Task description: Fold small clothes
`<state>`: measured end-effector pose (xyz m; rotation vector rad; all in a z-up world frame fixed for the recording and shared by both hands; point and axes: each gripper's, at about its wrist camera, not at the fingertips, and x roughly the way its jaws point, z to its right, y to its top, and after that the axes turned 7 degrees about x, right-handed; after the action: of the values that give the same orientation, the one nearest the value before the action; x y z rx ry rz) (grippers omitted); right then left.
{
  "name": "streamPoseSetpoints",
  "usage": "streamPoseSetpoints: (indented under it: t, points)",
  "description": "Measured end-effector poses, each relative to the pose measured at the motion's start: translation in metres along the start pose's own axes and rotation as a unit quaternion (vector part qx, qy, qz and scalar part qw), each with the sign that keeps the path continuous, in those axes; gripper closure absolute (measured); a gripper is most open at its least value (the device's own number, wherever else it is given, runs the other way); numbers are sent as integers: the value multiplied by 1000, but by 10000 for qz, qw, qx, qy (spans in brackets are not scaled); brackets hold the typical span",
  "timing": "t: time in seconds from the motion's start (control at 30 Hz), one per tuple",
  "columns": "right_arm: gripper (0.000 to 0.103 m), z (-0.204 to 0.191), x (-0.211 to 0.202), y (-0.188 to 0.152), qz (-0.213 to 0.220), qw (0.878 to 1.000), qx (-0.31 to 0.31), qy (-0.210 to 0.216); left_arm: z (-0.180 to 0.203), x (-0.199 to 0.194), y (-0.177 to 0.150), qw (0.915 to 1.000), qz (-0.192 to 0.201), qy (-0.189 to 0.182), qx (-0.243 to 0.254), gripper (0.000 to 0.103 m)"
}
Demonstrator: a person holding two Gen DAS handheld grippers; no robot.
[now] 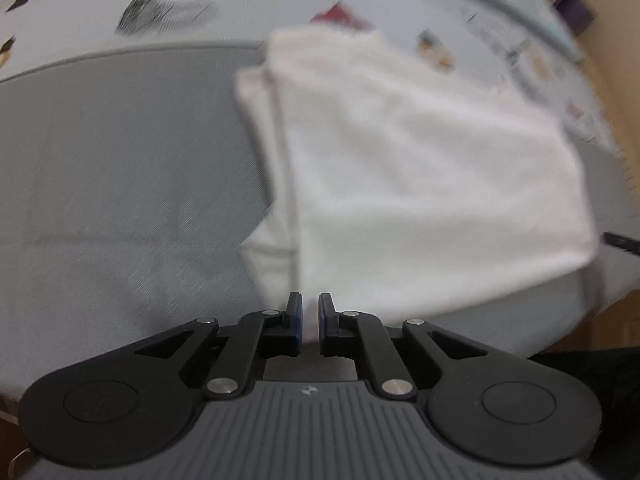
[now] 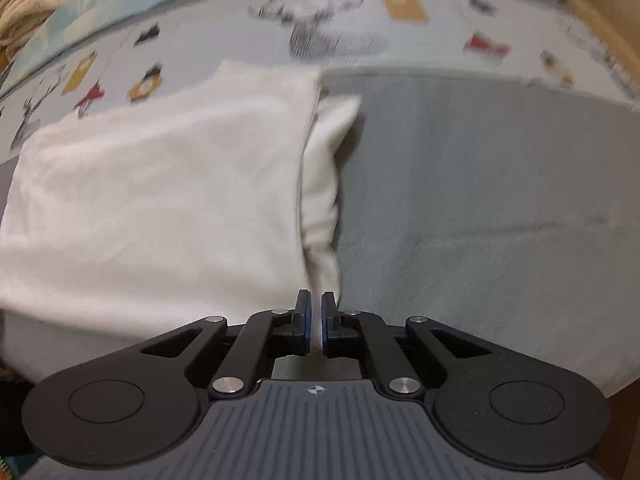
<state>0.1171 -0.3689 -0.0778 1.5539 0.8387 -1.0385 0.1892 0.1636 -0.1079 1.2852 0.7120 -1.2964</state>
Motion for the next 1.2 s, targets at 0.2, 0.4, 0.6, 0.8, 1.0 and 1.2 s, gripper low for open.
streamPoseSetpoints:
  t: [0.2,0.4,0.6,0.8,1.0,1.2]
  points:
    - [99,-5,19,-2,-360,9990,-88,264,20,34,-4,9958,-687,243,551,96]
    - [86,-3,32,-7,-537,9932,-581,-856,-1,18,7,9999,-105,-23,-74,75]
    - [86,25,-31,21,975,9928,332,-611,-27,14,18,9943,555,1,-907,63]
    - [79,25,-97,19,2109,9775,21,-58,-32,33,33,9913,605,96,-1164,59]
    - [79,31,-89,4,2143,9763,214,-205,-44,50,43,9913,384,2,-1262,59]
    - [78,36,-78,5,1853,9809,476,-343,-32,62,49,9960,349,67,-817,92]
